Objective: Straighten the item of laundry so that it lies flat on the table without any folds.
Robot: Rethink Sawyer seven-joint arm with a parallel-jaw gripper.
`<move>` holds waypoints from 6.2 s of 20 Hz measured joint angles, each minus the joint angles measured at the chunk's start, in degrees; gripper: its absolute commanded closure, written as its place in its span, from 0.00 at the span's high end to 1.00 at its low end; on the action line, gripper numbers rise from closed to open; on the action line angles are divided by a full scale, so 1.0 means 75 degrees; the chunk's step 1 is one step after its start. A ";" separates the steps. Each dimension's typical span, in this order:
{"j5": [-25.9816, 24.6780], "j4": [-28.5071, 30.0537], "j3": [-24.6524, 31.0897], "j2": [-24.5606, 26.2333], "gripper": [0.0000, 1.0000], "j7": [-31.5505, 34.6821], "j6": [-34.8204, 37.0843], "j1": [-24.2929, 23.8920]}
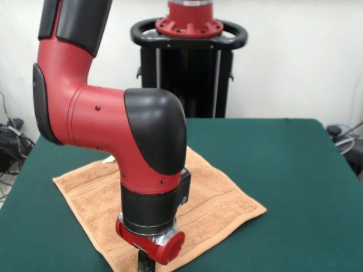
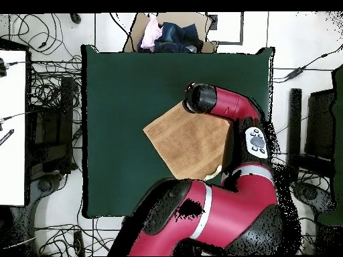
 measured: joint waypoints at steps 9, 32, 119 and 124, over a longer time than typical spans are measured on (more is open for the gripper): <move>-0.0389 -0.0992 0.0024 -0.0159 0.00 -0.0299 0.3842 -0.0144; -0.0264 -0.0953 0.0058 -0.1597 0.00 -0.1129 0.4519 -0.0188; 0.0802 -0.0288 0.0458 -0.2190 0.00 -0.1368 0.4814 0.0179; 0.0958 0.0508 0.0467 -0.2435 0.00 -0.1368 0.4725 0.0179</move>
